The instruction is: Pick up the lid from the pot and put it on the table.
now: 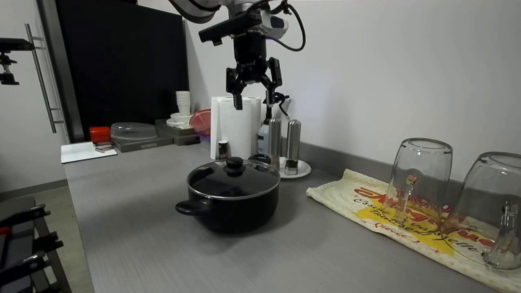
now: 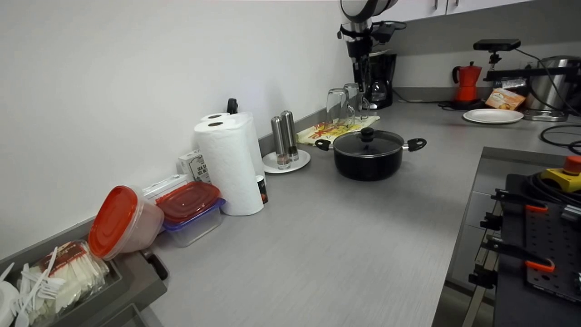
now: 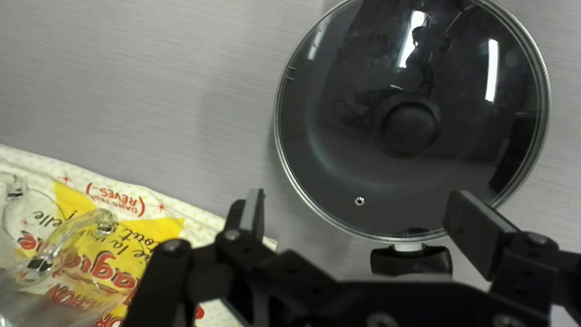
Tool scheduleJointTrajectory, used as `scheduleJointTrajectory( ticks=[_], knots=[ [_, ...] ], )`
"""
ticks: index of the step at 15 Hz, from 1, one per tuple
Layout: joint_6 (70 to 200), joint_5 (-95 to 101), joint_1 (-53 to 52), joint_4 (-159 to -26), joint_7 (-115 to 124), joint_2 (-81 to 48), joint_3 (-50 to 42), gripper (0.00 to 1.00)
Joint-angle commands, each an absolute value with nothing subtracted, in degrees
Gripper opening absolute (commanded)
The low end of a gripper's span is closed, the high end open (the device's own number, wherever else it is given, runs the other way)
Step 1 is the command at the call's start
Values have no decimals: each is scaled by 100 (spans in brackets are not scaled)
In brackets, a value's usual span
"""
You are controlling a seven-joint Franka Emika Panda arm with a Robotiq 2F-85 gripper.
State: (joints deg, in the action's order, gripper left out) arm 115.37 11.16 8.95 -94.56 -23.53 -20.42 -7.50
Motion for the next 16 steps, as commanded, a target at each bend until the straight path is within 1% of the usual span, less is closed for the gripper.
scheduleJointTrajectory(
  ticks=[1, 8, 16],
  knots=[
    [11200, 1161, 974, -9261, -2137, -2293, -733, 100],
    [10769, 1055, 1003, -9437, -1885, -2372, -671, 100],
    [10919, 929, 963, -9423, -1657, -2630, -509, 100]
  ],
)
